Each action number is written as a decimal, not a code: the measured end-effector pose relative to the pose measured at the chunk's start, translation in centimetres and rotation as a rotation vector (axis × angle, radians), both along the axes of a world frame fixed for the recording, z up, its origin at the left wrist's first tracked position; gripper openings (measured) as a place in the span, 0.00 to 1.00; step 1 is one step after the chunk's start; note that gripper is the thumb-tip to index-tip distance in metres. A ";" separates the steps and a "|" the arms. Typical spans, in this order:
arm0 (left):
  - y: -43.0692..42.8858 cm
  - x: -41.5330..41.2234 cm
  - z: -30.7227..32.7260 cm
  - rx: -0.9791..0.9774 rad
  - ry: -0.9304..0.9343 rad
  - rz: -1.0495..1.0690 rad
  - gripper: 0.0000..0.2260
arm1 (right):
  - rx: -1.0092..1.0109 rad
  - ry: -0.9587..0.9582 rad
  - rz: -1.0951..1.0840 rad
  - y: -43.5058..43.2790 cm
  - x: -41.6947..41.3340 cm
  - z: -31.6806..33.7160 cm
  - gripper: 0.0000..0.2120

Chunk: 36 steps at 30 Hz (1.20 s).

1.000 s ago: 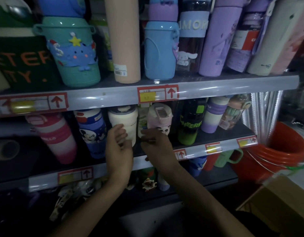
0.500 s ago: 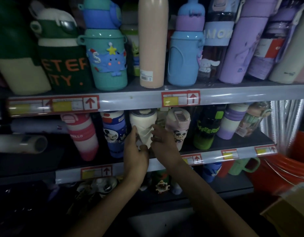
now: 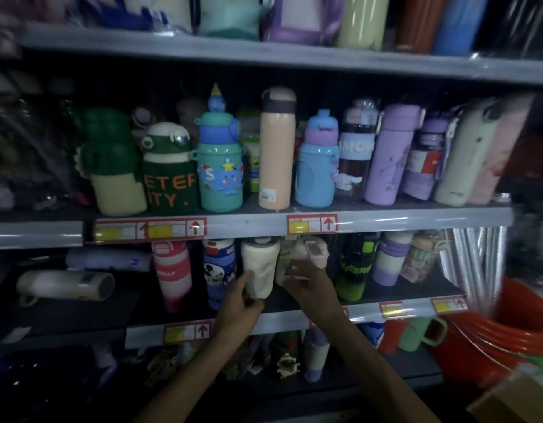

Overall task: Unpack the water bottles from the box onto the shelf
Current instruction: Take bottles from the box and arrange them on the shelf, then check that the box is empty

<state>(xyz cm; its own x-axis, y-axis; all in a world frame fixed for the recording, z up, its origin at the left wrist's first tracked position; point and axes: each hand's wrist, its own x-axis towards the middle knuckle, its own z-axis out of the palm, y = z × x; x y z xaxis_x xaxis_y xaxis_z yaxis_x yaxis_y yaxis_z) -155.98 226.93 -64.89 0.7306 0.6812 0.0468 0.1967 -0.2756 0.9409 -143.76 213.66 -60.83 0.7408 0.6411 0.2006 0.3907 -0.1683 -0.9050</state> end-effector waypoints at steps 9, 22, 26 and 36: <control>-7.2 -2.4 8.4 0.227 0.116 -0.206 0.28 | -0.007 -0.093 -0.155 -9.5 -1.8 2.1 0.16; -19.2 6.3 12.6 0.493 0.042 -0.585 0.32 | -0.158 -0.234 -0.527 -26.0 -0.4 6.6 0.36; -23.8 9.5 11.7 0.548 -0.008 -0.718 0.37 | -0.264 -0.234 -0.668 -32.8 -1.4 8.2 0.34; -32.6 11.3 10.0 0.965 -0.085 -0.926 0.40 | -0.518 -0.204 -0.843 -43.4 -5.0 7.0 0.34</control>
